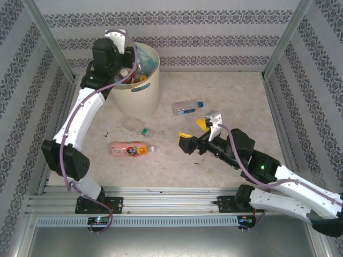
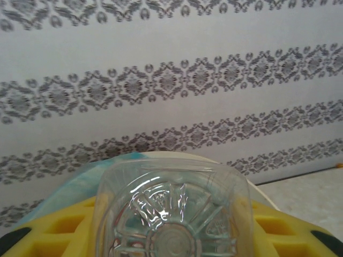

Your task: Put the plastic bottles in the bin

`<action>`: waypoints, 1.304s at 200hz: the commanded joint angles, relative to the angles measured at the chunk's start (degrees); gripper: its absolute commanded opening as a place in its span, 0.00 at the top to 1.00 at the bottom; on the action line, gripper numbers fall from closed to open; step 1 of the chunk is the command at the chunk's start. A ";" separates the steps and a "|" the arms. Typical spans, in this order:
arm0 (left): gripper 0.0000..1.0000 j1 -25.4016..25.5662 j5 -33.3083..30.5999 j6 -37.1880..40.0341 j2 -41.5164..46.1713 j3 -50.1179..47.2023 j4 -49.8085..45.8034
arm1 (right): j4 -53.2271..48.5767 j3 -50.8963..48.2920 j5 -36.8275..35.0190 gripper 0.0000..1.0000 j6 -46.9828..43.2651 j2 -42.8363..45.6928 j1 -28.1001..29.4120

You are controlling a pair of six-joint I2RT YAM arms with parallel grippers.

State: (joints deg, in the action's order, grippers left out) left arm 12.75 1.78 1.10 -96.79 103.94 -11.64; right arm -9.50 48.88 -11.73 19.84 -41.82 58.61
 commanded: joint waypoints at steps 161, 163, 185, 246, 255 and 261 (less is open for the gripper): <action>0.32 -4.41 4.88 -4.16 -17.40 12.94 -8.93 | -0.76 -0.37 -0.18 0.02 3.85 -1.99 -0.43; 0.31 -4.41 4.98 -4.26 -17.40 13.06 -8.99 | -0.71 -0.37 -0.15 0.02 3.95 -2.02 -0.43; 0.26 -4.76 4.70 -5.03 -16.70 14.50 -9.20 | -0.87 -0.10 -0.06 0.02 4.16 -2.45 -0.38; 0.37 -4.76 4.03 -7.09 -14.15 19.17 -8.87 | -1.20 1.39 -0.15 0.02 3.76 -4.01 -0.43; 0.42 -4.76 5.78 -7.55 -14.25 19.44 -9.67 | -1.07 1.48 -0.29 0.02 3.81 -4.29 -0.43; 0.46 -4.76 7.13 -7.84 -14.26 19.47 -10.36 | -1.12 1.48 -0.40 0.02 3.87 -4.47 -0.40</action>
State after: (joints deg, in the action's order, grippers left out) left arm 8.49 5.85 -4.89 -113.14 121.40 -20.21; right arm -10.57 48.86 -12.38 22.79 -45.89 58.61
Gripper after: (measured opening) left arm 0.594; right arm 0.982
